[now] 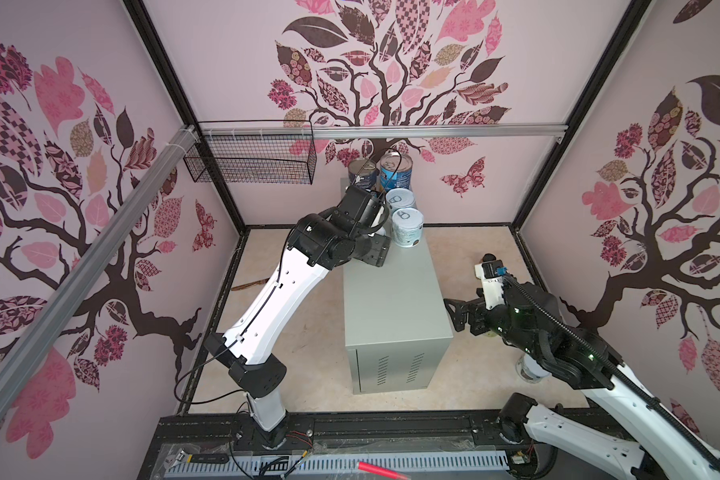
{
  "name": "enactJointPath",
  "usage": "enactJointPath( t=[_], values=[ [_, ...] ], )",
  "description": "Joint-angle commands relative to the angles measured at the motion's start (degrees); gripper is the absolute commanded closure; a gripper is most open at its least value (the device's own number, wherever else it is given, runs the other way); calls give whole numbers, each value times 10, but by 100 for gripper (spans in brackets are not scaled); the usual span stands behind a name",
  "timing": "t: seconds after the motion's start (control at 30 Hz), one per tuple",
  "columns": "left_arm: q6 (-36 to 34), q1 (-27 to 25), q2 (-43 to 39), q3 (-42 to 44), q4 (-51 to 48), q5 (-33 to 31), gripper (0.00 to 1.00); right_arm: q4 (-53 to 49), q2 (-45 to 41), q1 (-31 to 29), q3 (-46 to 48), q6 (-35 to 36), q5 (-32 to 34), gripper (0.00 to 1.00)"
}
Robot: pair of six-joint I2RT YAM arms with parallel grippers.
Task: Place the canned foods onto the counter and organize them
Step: 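Lower the yellow can beside the other cans and open the left gripper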
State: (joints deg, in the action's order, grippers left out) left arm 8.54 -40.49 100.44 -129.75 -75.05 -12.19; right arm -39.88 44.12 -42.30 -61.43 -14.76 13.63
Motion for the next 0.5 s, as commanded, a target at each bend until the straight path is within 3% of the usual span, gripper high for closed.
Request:
enactJointPath(
  t=[0.0, 0.27, 0.47],
  values=[
    [-2, 3, -2, -23, 23, -7, 24, 0, -4, -2, 2, 7, 7, 0],
    [-4, 3, -36, -5, 34, -4, 6, -5, 1, -2, -6, 4, 4, 0],
    [-2, 3, -84, 26, 51, 24, 3, -17, 3, -2, -20, -1, 2, 0]
  ],
)
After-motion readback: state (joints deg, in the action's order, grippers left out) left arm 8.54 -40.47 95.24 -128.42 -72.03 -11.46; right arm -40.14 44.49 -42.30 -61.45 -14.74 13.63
